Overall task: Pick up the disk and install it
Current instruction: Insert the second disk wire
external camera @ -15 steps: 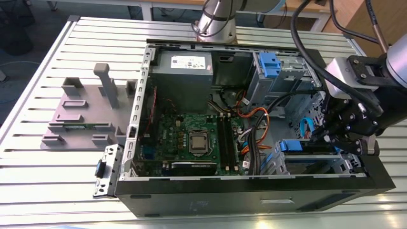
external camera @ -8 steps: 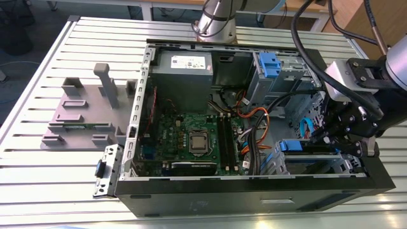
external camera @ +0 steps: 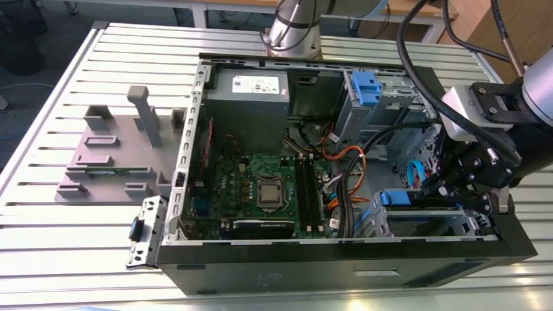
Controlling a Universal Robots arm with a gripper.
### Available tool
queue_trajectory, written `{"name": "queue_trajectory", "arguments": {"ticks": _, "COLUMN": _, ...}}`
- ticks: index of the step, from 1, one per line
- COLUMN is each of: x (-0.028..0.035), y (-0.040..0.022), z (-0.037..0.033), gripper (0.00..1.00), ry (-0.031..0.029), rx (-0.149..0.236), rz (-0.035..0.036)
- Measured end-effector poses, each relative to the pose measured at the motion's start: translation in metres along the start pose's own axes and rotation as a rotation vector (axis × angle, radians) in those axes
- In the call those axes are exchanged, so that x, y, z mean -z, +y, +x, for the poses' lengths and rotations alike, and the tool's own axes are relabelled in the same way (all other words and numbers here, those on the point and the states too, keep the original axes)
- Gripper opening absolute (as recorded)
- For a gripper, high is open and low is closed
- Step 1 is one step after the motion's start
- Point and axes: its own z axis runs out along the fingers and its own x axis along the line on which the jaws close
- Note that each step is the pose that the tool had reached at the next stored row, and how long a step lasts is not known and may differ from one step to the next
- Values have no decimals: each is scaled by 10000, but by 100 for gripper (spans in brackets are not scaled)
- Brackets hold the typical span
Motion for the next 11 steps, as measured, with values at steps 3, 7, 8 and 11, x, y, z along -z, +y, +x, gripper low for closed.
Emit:
{"name": "queue_trajectory", "arguments": {"ticks": 3, "x": -12, "y": 0, "z": 4, "gripper": 16, "ry": 3, "rx": 23, "rz": -3}}
{"name": "queue_trajectory", "arguments": {"ticks": 7, "x": -19, "y": -1, "z": 7, "gripper": 16, "ry": -1, "rx": 43, "rz": -5}}
{"name": "queue_trajectory", "arguments": {"ticks": 8, "x": -20, "y": -1, "z": 7, "gripper": 16, "ry": 1, "rx": 44, "rz": -5}}
{"name": "queue_trajectory", "arguments": {"ticks": 11, "x": -22, "y": -1, "z": 8, "gripper": 16, "ry": 0, "rx": 45, "rz": -5}}
